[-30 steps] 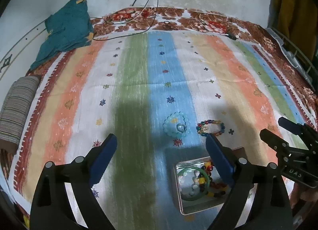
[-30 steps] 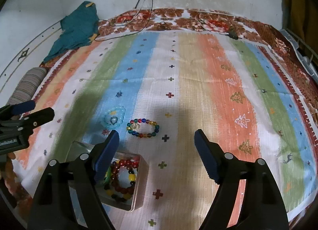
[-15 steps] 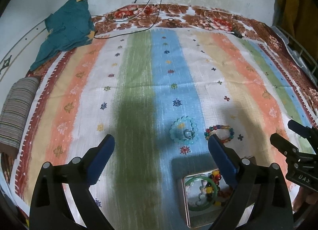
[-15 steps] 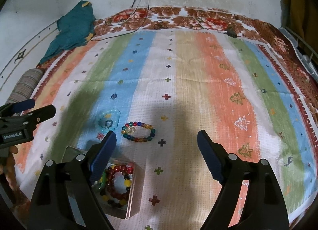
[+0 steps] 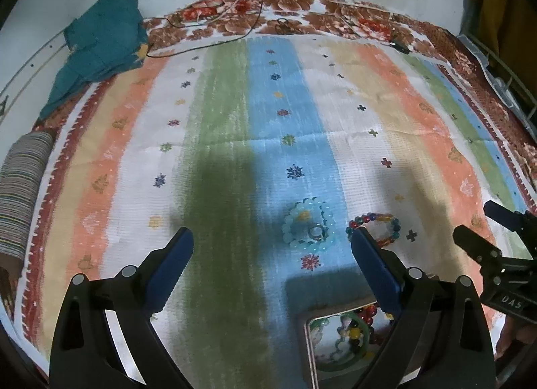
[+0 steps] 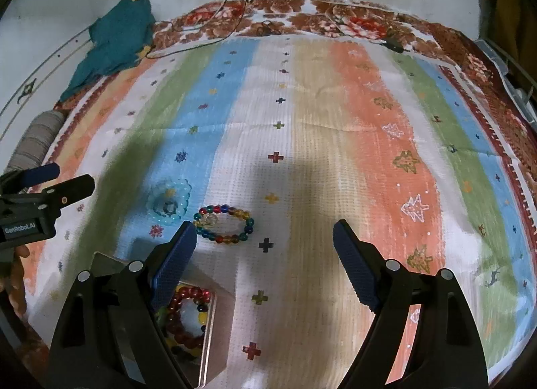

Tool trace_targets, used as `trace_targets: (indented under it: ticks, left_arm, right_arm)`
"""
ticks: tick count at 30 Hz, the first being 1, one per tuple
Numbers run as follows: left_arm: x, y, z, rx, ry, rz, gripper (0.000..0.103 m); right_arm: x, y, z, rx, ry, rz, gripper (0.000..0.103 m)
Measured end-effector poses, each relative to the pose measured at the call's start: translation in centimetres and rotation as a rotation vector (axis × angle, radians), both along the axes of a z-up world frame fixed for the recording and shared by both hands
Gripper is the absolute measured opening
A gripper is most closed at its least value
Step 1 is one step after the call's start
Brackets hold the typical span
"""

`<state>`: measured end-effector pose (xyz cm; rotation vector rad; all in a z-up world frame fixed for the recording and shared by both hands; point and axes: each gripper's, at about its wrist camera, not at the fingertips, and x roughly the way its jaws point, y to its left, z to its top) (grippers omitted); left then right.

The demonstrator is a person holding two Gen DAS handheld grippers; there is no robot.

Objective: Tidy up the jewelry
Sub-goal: 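Move left tool over the pale aqua bracelet while right tool approaches the multicolour bracelet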

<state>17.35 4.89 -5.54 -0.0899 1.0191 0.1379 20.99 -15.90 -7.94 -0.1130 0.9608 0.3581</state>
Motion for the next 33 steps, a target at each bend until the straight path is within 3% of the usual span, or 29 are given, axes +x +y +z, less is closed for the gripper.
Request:
trace_targets:
  ticks: [13, 33]
  left_arm:
    - [2.0, 0.0, -1.8, 0.009, 0.046, -0.022, 0.093]
    - [4.9, 1.2, -7.5, 0.020, 0.186, -0.042, 0.087]
  right_arm:
    - [1.5, 0.8, -1.5, -0.014, 0.045, 0.024, 0.084]
    - [4.1, 2.6, -6.1, -0.073, 0.172, 0.072, 0.083]
